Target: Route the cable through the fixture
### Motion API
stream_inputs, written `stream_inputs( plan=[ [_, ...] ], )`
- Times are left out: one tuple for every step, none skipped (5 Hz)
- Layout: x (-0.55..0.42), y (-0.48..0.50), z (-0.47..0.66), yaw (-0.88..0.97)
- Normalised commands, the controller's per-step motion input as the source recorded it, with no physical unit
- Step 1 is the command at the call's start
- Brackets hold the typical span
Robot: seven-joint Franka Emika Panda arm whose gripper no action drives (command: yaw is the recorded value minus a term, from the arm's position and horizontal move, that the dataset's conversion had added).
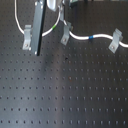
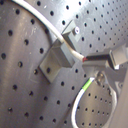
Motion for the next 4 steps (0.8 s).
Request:
stream_inputs(
  plan=[
    [0.048, -0.016, 0.33, 0.00],
    [0.015, 0.004, 0.46, 0.00],
    [0.022, 0.005, 0.51, -0.01],
    [0.016, 0.018, 0.72, -0.02]
  ],
)
